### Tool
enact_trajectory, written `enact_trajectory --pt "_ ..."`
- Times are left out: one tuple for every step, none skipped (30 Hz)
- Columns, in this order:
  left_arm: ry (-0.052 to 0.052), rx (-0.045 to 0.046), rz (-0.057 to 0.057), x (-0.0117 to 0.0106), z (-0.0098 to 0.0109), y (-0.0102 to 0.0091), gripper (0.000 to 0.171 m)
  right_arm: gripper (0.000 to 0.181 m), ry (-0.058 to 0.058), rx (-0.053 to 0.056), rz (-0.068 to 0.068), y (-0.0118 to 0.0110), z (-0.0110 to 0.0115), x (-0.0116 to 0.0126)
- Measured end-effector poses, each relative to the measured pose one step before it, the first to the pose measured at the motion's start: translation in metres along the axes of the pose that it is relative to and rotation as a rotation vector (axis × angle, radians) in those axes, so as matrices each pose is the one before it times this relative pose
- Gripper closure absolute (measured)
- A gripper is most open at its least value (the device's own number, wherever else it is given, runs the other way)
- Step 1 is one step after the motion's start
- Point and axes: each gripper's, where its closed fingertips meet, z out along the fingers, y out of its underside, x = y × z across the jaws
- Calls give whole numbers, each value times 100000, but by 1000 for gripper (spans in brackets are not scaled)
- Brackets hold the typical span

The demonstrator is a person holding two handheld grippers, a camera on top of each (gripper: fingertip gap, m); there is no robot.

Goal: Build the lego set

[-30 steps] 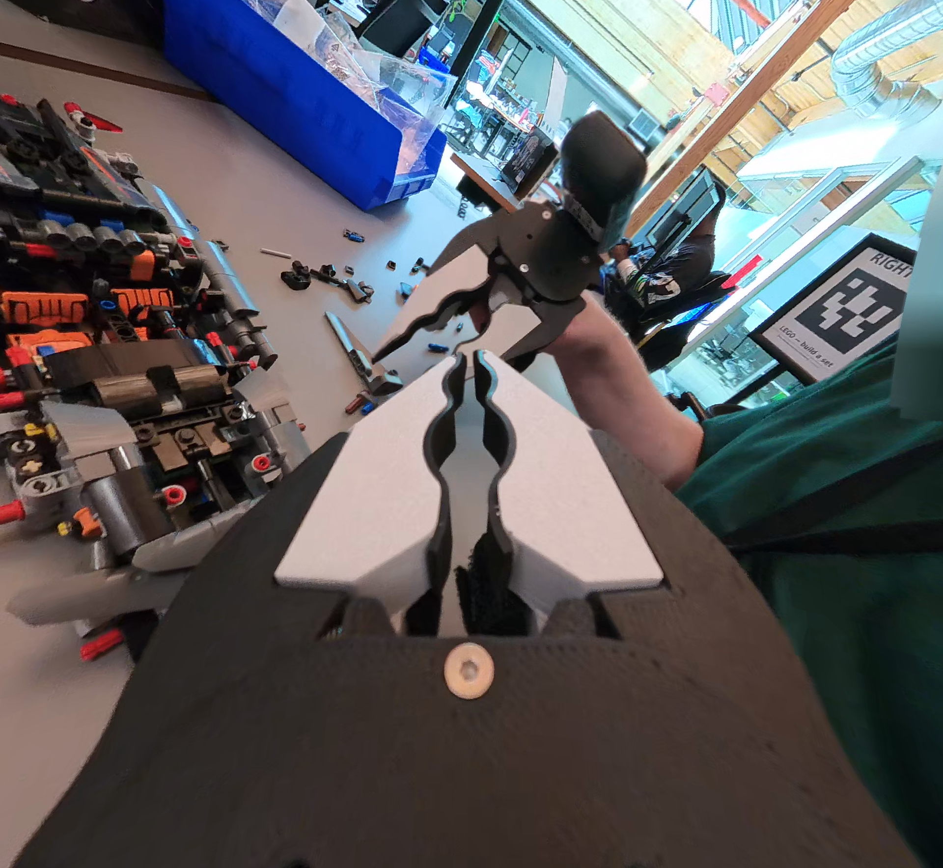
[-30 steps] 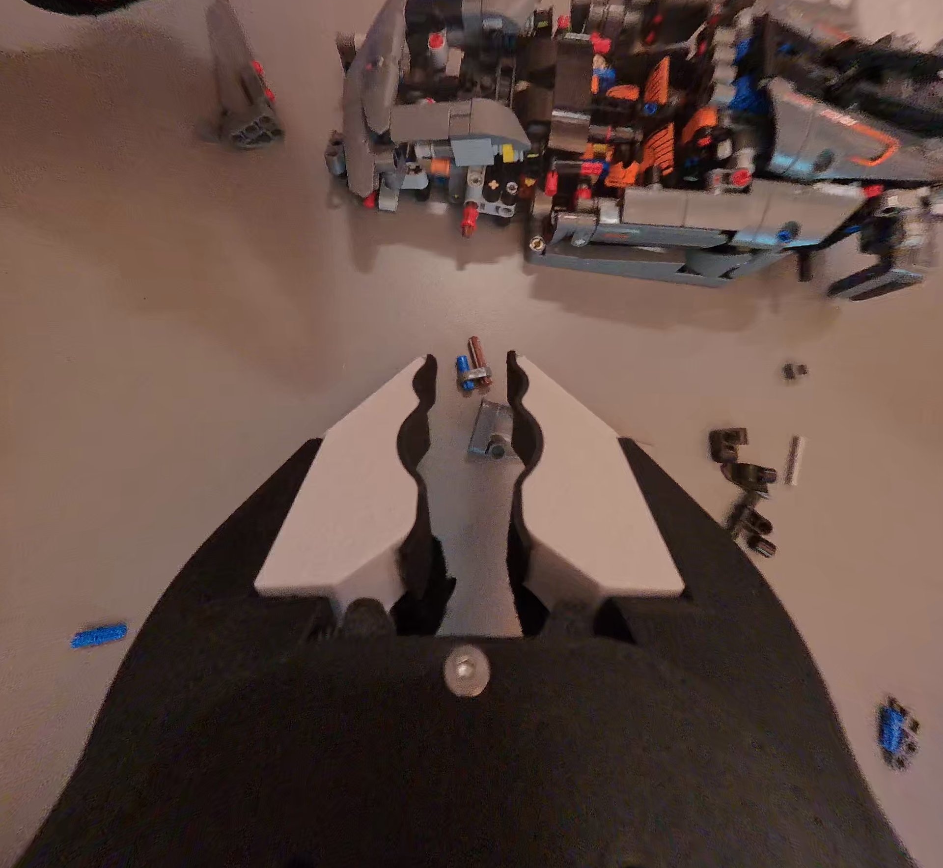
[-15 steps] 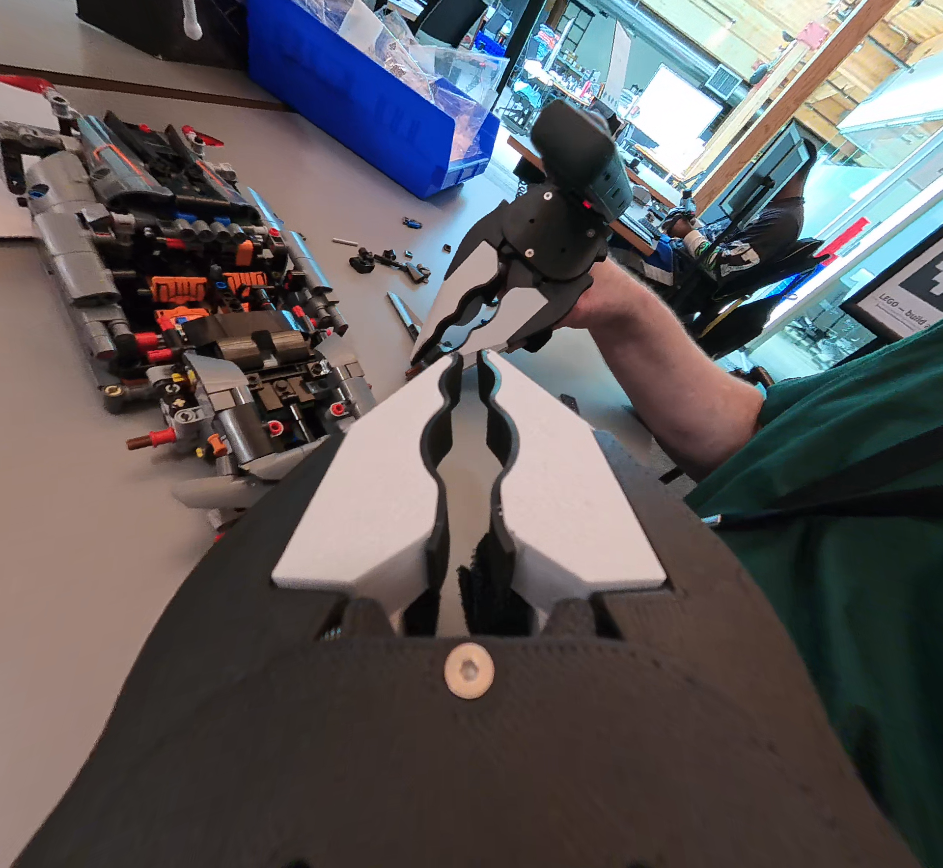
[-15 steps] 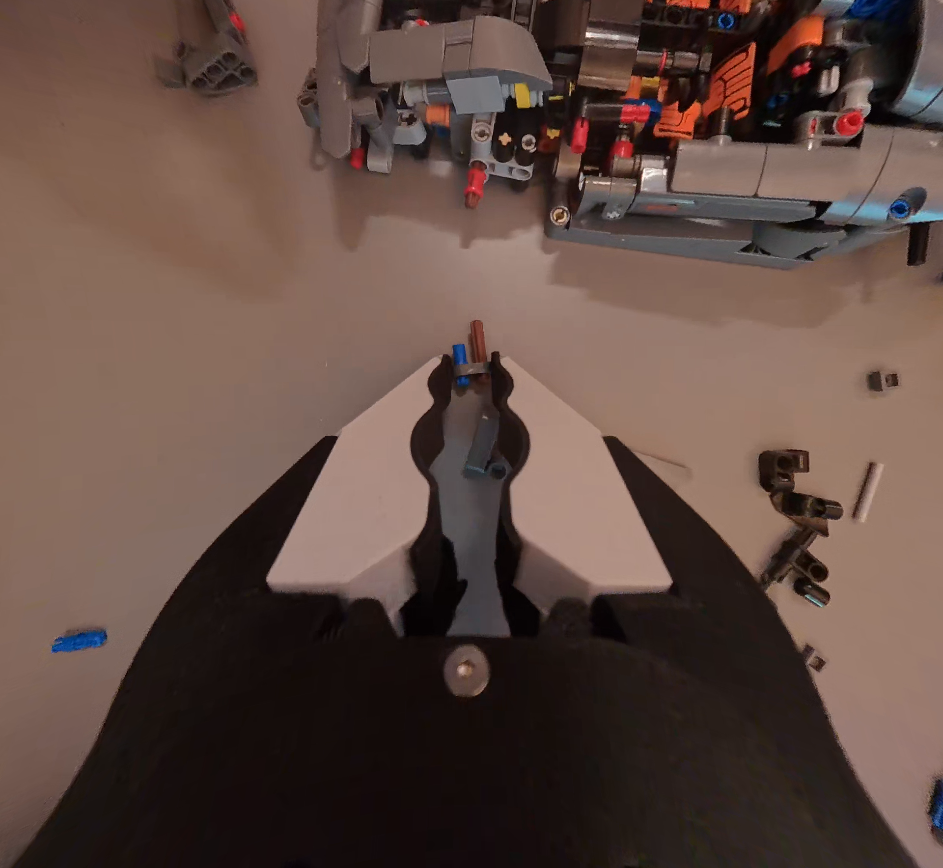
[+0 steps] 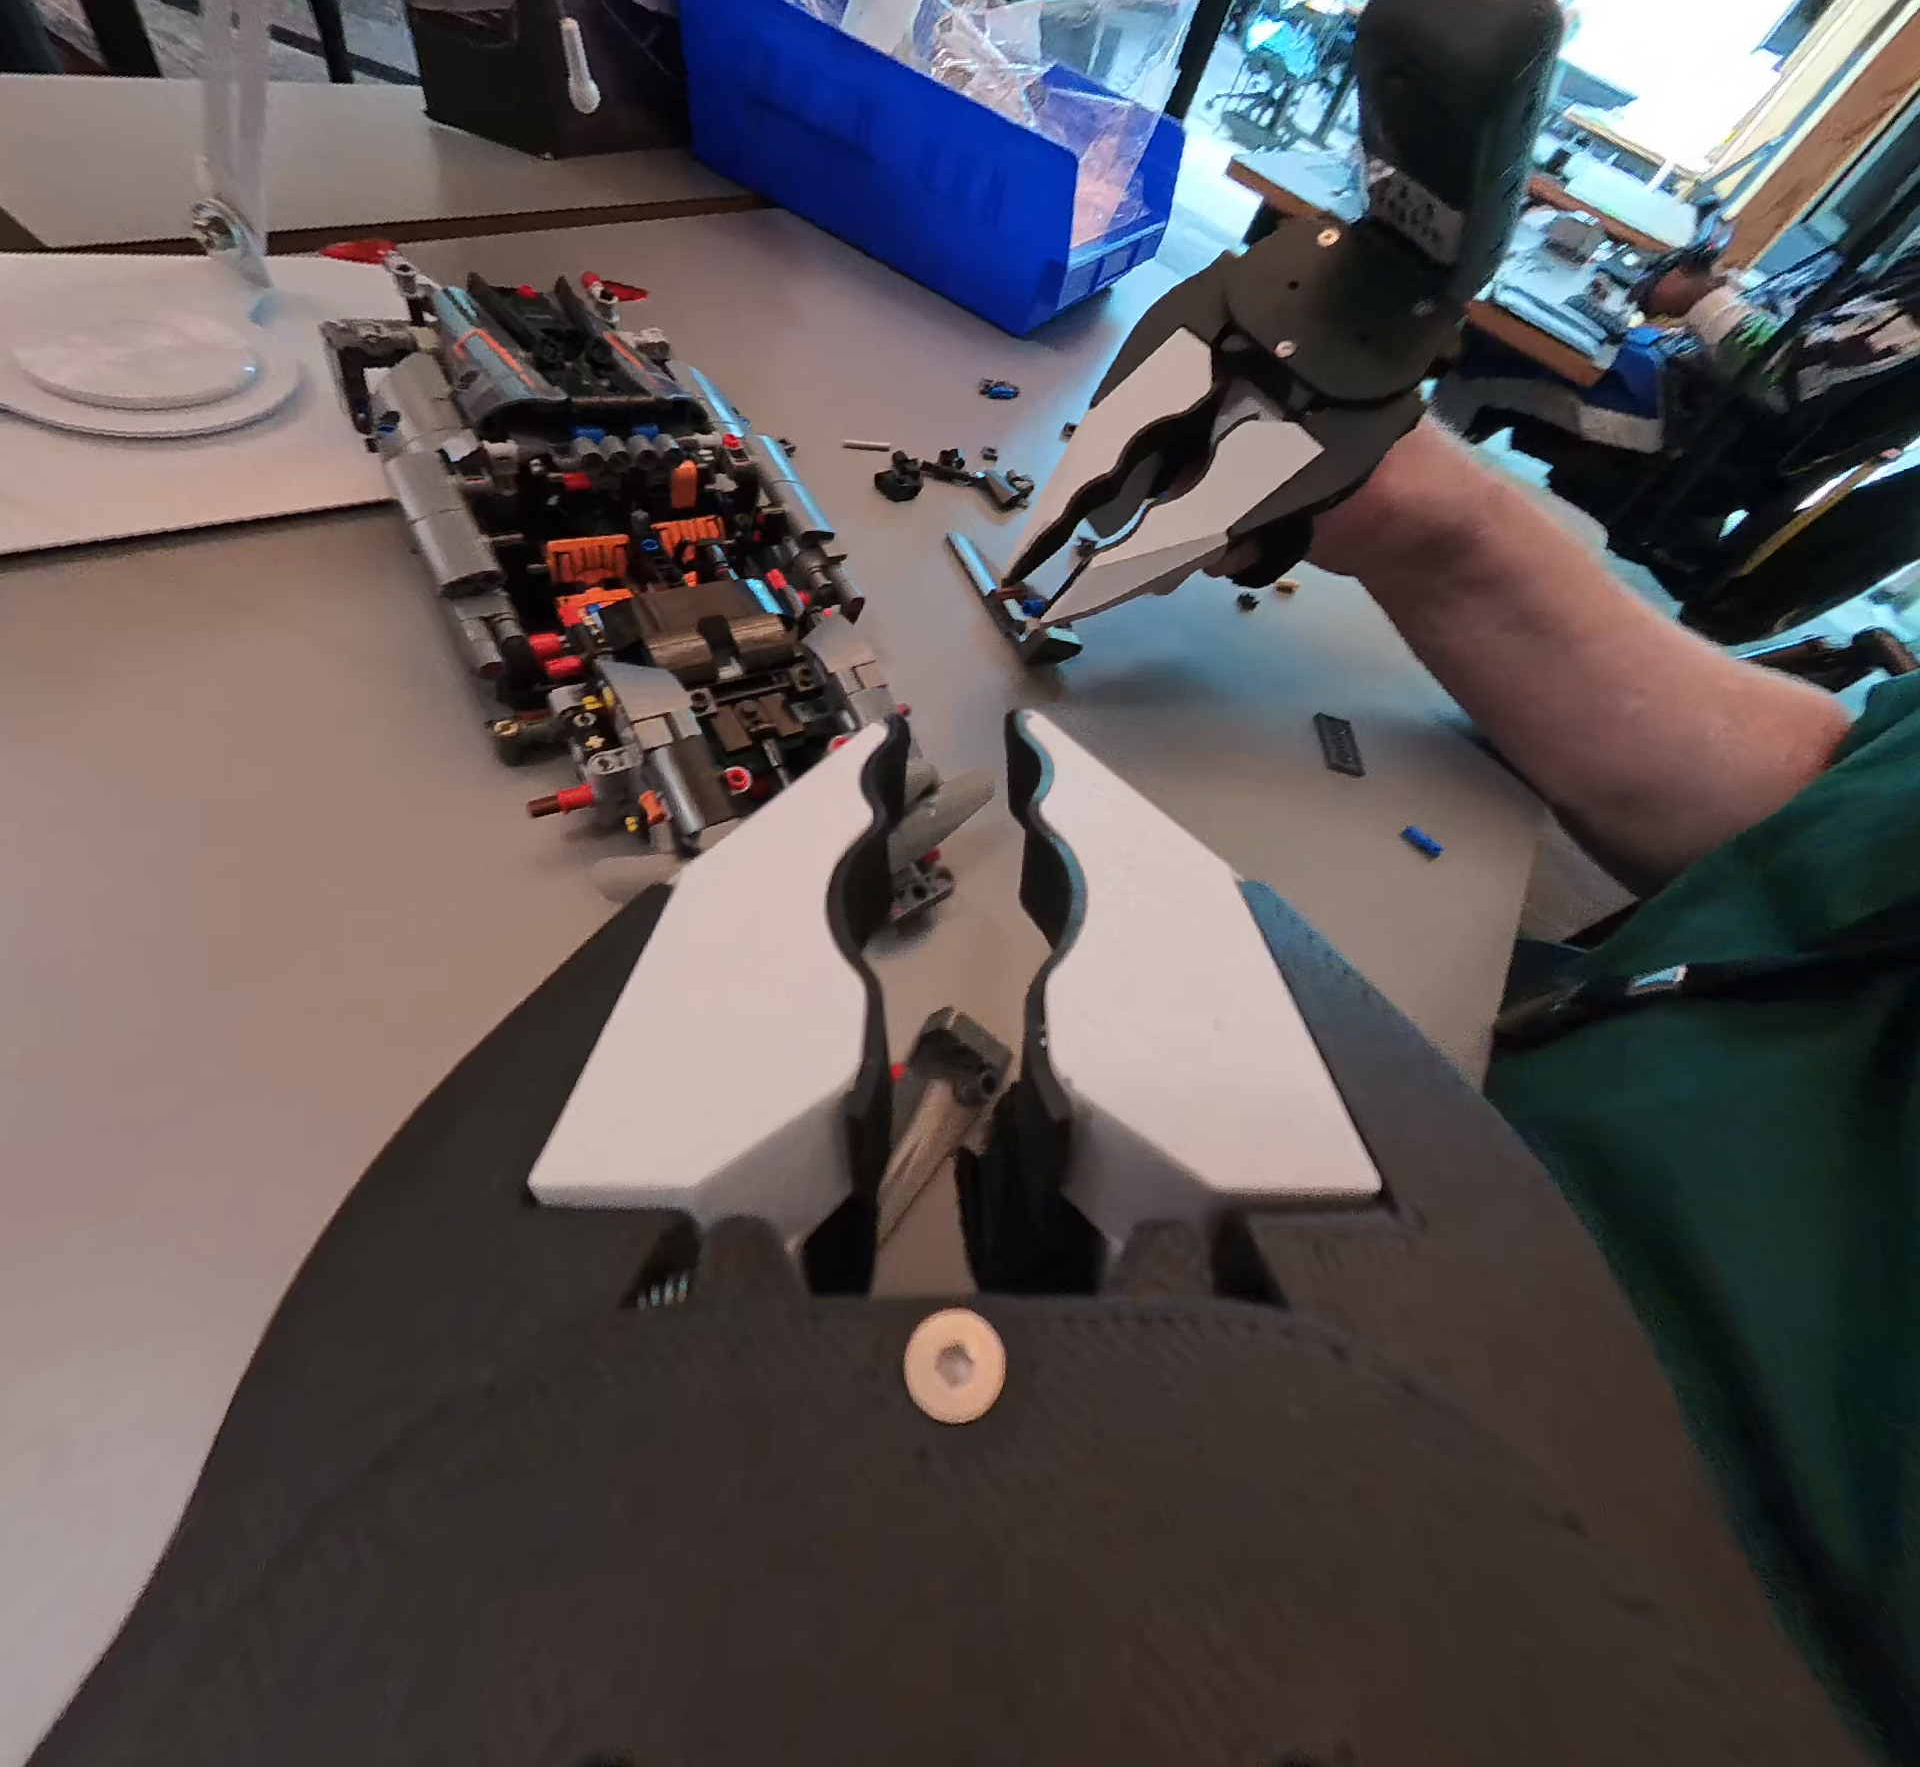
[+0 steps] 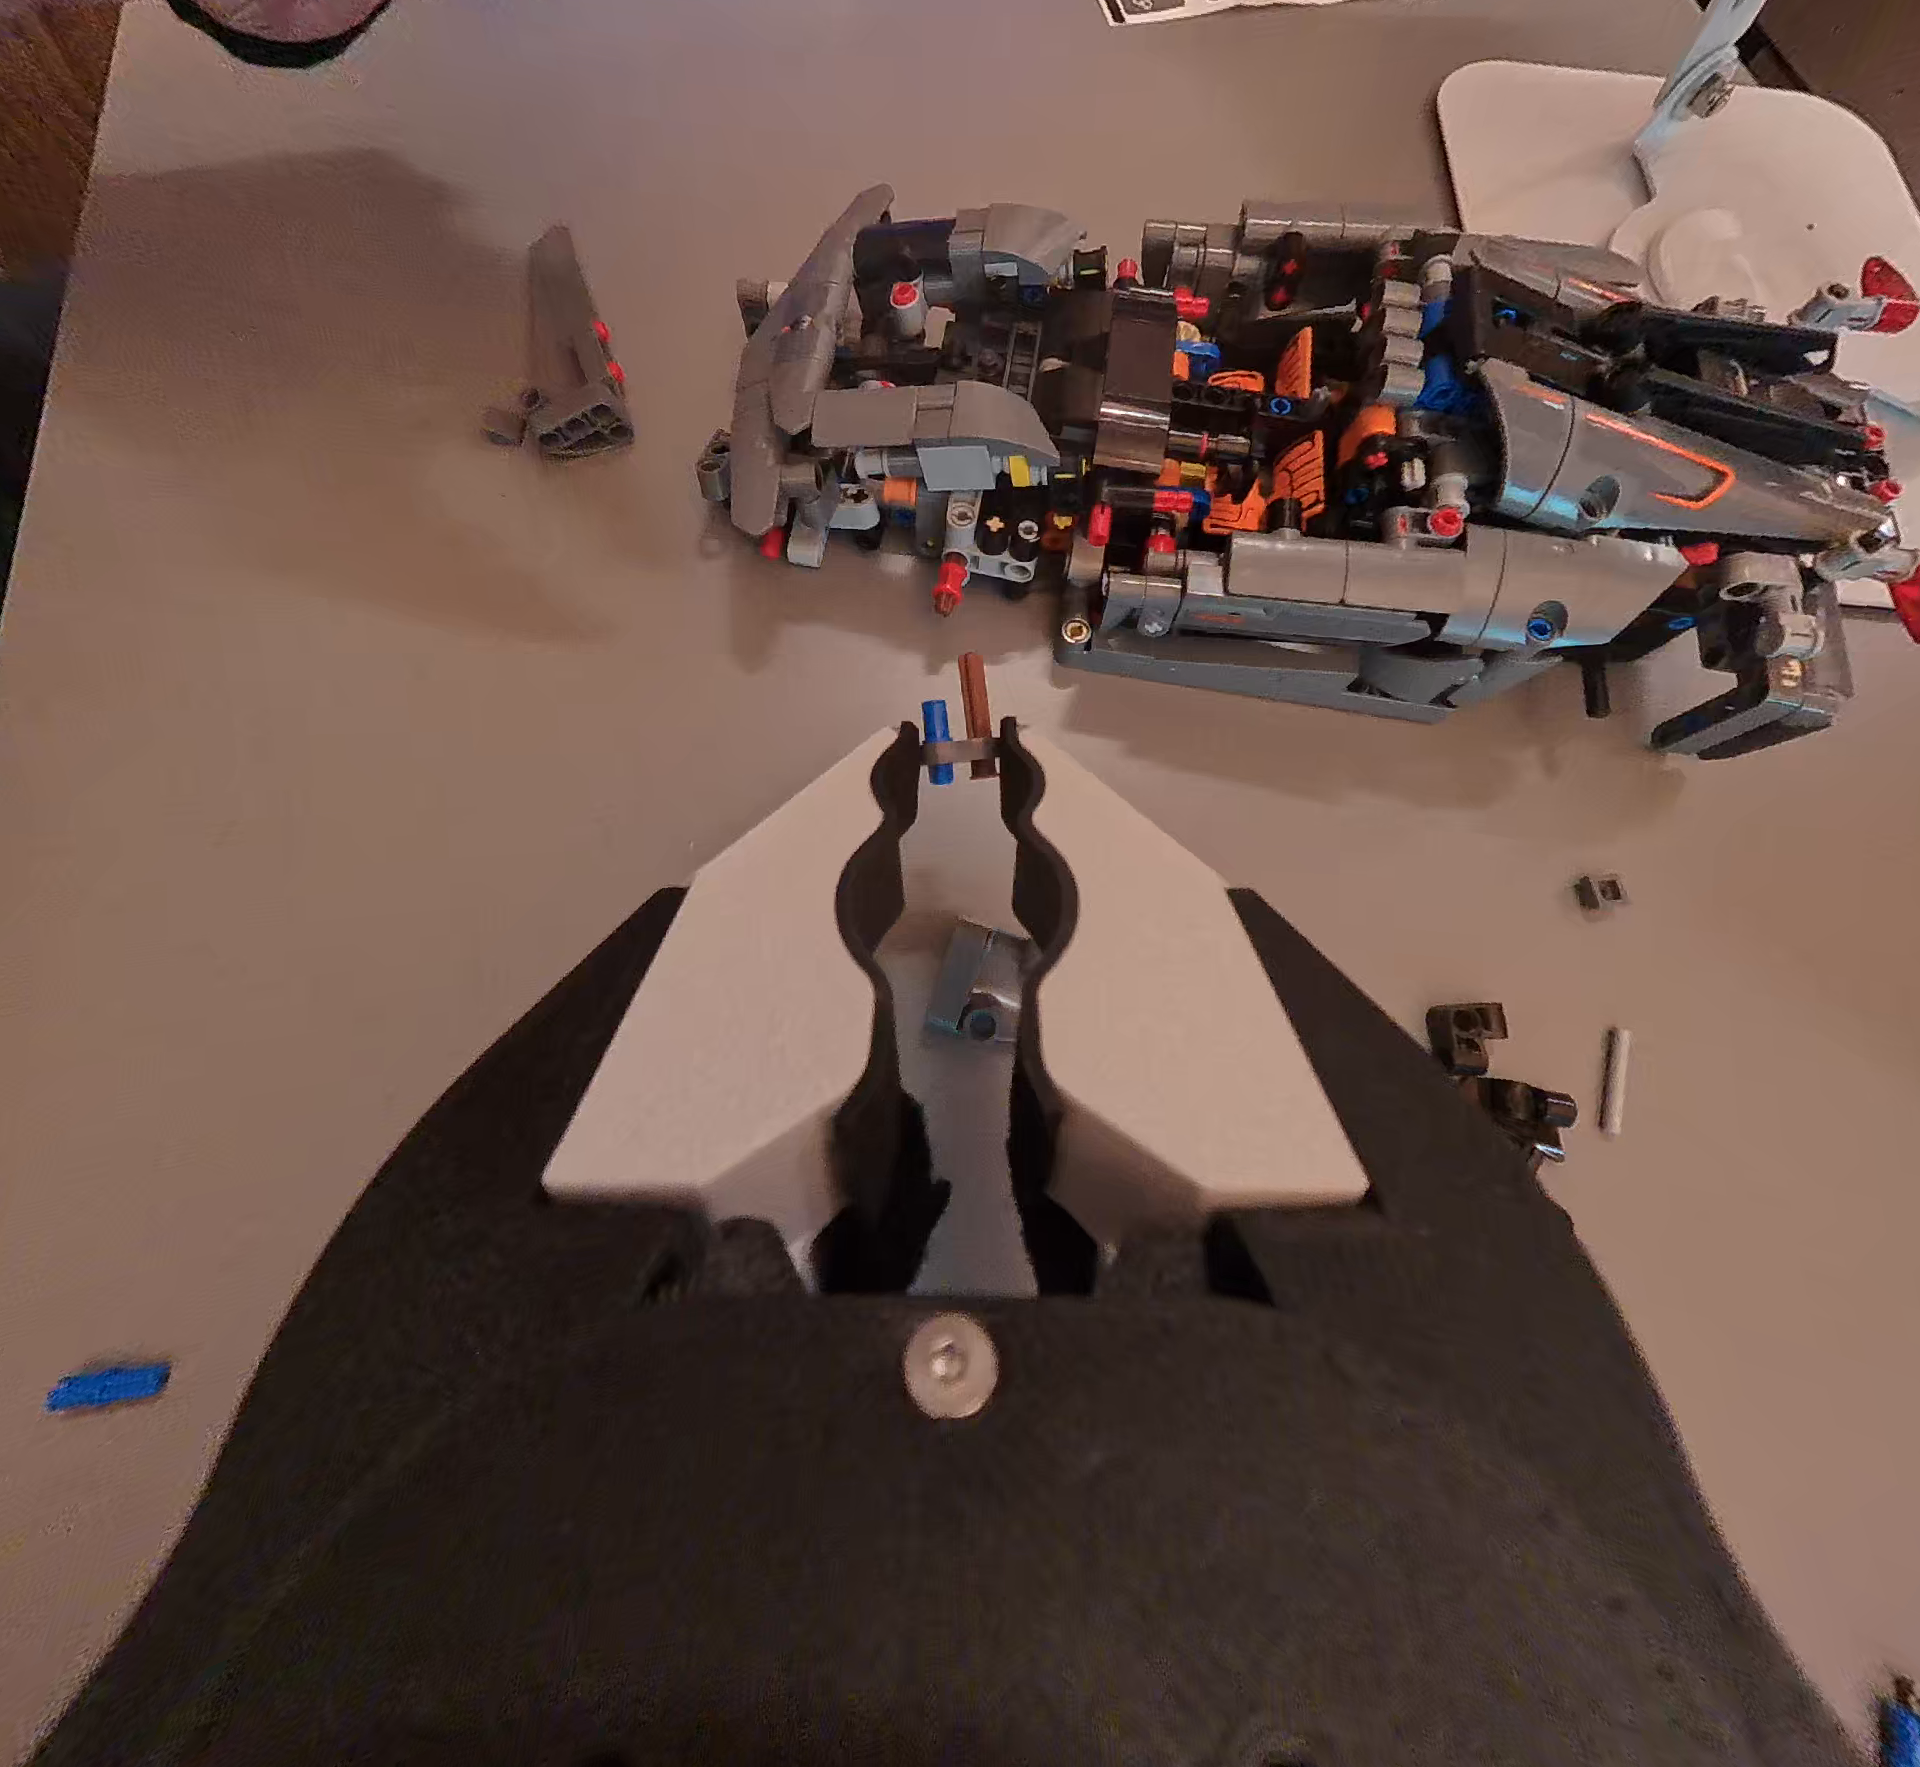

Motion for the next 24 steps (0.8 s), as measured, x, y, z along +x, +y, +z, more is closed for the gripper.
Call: enact_trajectory --pt "-1819 -962 1195 -243 -219 113 153 168 -39 464 -530 -55 -40 -58" --pt "-1186 -1059 1298 -149 -200 144 151 168 -248 755 -586 -121 -56 -110" --pt "-748 -1438 1402 -78 -187 198 150 168 -528 778 -469 -133 -60 -142" --pt "-1689 -1368 1479 -213 -198 181 149 168 -189 441 -297 -78 -41 -81" --pt "-2093 -1301 1860 -260 -206 182 147 168 64 -135 -96 33 -16 -14" --pt "-1846 -1893 2370 -201 -174 253 144 168 460 -184 -176 48 -31 47" --pt "-1825 -2826 2751 -177 -182 388 142 168 261 67 -175 13 -48 6" --pt "-2545 -2640 2912 -257 -168 352 138 168 51 520 -55 -36 -85 -9" --pt "-2767 -2444 3224 -252 -189 322 136 168 -161 670 78 -68 -92 -25" --pt "-1850 -2500 3234 -110 -186 371 133 168 -106 426 25 -14 -85 -9" --pt "-1647 -2693 2660 -96 -138 429 130 168 207 90 -70 44 -75 32" --pt "-1551 -2667 2376 -99 -112 470 126 168 168 76 -127 41 -71 10" --pt "-907 -2385 2438 11 -72 493 125 168 -136 152 -58 31 -65 -24" --pt "-1123 -1954 1962 -12 -51 472 124 168 -144 23 -67 36 -40 -31" --pt "-843 -1663 1422 3 -14 448 123 168 75 -41 -245 44 -27 -3" --pt "-224 -2120 894 68 4 543 122 168 -396 19 -242 29 -11 -55" --pt "168 -1197 236 72 21 406 121 168 -1453 180 -327 8 -8 -232" --pt "1076 -259 -201 212 48 220 121 168 -1475 249 -679 -34 -20 -293" --pt "2873 -599 74 516 125 184 121 168 -1179 191 -983 -51 -10 -278" --pt "2167 -1498 863 481 191 269 121 168 -1168 13 -883 -39 32 -275" --pt "1404 -1976 1619 425 258 353 122 168 -1291 -413 -480 37 89 -269" --pt "1937 -2343 1859 506 333 395 123 168 -814 -822 -308 114 141 -170" --pt "1460 -2533 1607 403 374 421 123 168 -22 -923 -421 125 135 -63" --pt "909 -2296 1617 297 399 342 123 168 -8 -710 -347 113 109 -43"
